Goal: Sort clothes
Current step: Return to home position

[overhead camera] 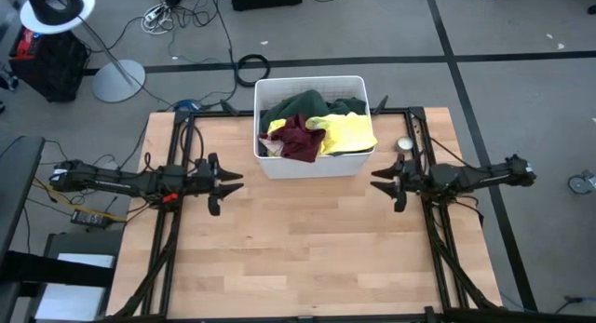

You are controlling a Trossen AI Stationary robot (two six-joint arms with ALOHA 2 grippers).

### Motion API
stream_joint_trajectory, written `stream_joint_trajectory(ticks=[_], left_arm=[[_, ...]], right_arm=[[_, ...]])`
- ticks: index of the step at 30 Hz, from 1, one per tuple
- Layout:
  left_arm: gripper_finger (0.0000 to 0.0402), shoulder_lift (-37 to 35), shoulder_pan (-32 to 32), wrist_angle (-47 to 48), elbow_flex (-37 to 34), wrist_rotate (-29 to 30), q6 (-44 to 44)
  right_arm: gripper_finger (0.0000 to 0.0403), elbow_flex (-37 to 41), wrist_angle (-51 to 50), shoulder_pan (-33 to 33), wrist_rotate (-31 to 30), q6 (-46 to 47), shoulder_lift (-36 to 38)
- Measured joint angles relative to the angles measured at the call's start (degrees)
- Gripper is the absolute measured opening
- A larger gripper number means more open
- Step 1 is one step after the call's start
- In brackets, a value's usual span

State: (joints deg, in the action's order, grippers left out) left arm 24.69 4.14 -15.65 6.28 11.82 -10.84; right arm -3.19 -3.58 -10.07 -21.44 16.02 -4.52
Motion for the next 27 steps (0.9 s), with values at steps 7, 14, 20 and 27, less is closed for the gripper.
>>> stream_joint_trajectory(ticks=[7,14,20,27], left_arm=[[0.0137,-0.64,0.00,-0.25,-0.22,-0.08,4.15],[0.0137,-3.83,0.02,-6.25,-5.77,0.11,1.83],[0.0137,-4.96,0.00,-5.83,-5.81,0.99,2.72],[0.0137,-6.56,0.00,-3.05,-5.81,2.13,0.10]], right_arm=[[0.0169,-7.58,-15.05,-0.02,-1.08,-0.72,4.01],[0.0169,-9.54,-17.96,-0.07,0.12,-1.36,4.31],[0.0169,-6.97,-17.11,-0.07,1.64,0.86,4.33],[0.0169,-4.91,-15.18,-0.09,4.23,1.21,4.33]])
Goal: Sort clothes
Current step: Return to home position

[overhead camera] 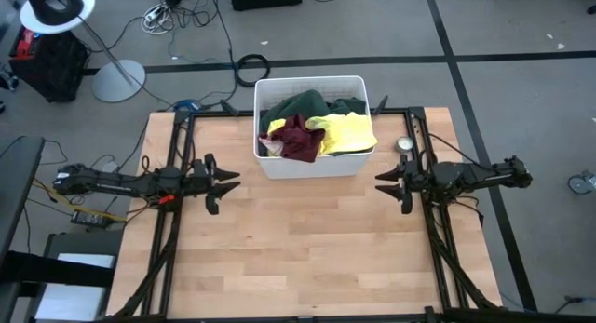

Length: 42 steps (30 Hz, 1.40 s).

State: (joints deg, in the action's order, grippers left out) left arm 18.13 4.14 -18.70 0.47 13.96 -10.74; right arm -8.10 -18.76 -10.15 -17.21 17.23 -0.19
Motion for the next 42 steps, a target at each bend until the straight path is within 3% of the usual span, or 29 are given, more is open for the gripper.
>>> stream_joint_trajectory(ticks=[10,16,24,42], left_arm=[[0.0137,-10.89,0.00,7.13,-0.02,2.36,1.80],[0.0137,-18.11,0.00,12.29,-0.03,3.38,4.12],[0.0137,-18.15,0.00,13.92,-0.04,3.96,4.10],[0.0137,-18.14,0.04,13.93,-0.07,-0.60,3.23]], right_arm=[[0.0169,0.00,-0.89,-0.02,0.66,-1.04,-0.01],[0.0169,0.01,2.39,0.00,-3.43,-4.89,-0.02],[0.0169,6.58,19.86,0.00,-4.09,-11.17,-0.66],[0.0169,6.88,20.44,-0.04,-2.82,-12.36,-0.55]])
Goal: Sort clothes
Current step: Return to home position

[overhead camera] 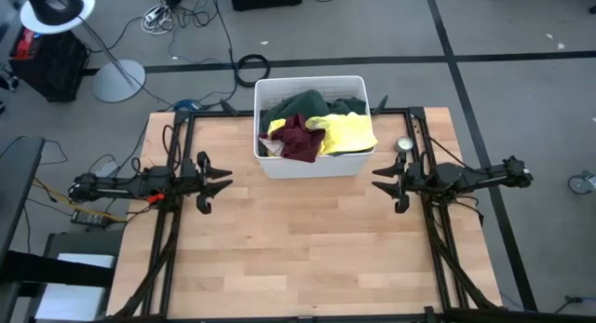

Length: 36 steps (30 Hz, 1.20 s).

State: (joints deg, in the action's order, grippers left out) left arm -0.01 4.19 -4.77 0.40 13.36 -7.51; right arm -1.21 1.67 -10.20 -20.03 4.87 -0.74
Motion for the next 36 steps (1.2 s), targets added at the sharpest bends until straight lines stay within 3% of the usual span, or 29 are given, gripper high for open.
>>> stream_joint_trajectory(ticks=[19,26,36], left_arm=[[0.0137,0.00,0.00,0.05,0.00,1.36,-0.04],[0.0137,0.00,0.00,0.06,0.00,1.05,-0.04],[0.0137,0.00,0.00,0.62,-0.02,-0.02,-0.26]], right_arm=[[0.0169,0.02,-0.15,-0.02,-0.07,0.18,-0.01],[0.0169,-0.44,-1.13,-0.02,-12.32,-0.12,-0.54],[0.0169,-0.46,-1.34,0.00,-20.80,-0.30,-1.77]])
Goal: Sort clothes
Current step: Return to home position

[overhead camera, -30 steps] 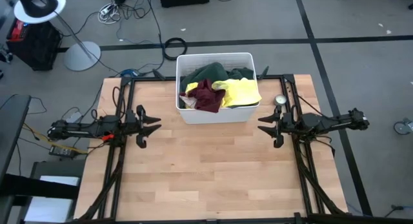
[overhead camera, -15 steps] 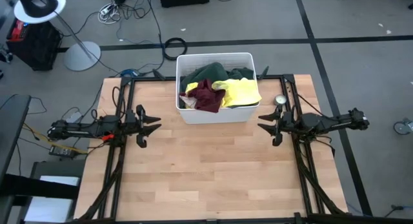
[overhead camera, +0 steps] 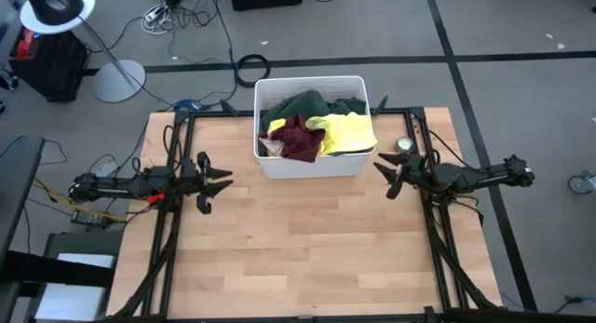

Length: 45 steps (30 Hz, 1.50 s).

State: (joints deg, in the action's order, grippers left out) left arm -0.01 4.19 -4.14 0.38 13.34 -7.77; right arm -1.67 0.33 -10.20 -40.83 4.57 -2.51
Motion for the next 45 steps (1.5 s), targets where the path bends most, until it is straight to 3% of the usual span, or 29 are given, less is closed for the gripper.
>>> stream_joint_trajectory(ticks=[4,45], left_arm=[[0.0137,0.00,0.00,-0.04,0.00,-0.04,-0.02],[0.0137,0.00,0.00,-0.20,0.00,-0.11,0.00]], right_arm=[[0.0169,0.00,-0.08,0.00,-2.35,0.73,-0.82],[0.0169,0.09,3.90,0.00,-0.99,-0.21,-0.98]])
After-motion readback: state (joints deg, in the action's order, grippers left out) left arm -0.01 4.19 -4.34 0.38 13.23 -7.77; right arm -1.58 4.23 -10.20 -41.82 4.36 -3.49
